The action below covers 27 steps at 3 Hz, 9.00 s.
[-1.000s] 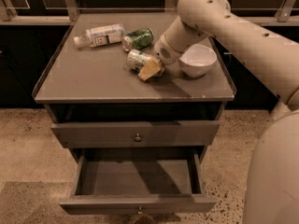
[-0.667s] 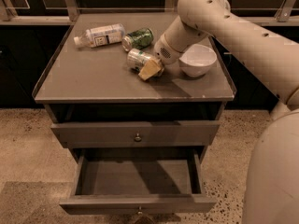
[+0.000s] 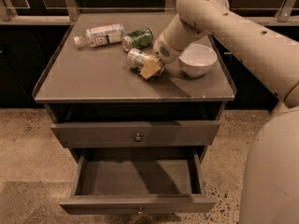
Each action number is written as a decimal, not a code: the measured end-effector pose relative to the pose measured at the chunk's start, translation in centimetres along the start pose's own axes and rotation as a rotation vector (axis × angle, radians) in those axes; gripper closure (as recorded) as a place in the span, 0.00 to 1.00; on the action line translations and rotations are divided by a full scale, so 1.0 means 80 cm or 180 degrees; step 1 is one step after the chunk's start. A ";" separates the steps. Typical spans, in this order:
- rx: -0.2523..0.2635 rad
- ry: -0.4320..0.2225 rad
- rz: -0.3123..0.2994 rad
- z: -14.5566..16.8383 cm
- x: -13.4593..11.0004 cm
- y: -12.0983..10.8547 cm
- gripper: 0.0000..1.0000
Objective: Place 7up can into middle drawer
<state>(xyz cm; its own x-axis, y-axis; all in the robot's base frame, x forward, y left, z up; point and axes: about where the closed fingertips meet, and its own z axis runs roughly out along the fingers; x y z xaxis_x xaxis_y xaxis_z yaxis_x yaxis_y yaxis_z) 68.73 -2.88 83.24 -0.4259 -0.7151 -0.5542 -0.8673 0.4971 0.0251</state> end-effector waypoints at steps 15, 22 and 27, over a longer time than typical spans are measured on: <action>-0.0372 -0.0414 0.2618 0.137 0.340 0.242 1.00; -0.0914 -0.0264 0.3317 0.365 0.402 0.161 1.00; -0.0863 -0.0292 0.3421 0.392 0.415 0.151 0.00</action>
Offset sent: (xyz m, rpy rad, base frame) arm -0.1988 -0.0754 0.0439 0.0455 -0.0504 -0.3351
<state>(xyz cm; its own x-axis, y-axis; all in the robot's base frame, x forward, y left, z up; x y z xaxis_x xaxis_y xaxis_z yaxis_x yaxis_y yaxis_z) 52.20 -5.21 39.08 -0.9787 0.0678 -0.1939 -0.0906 0.7044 0.7040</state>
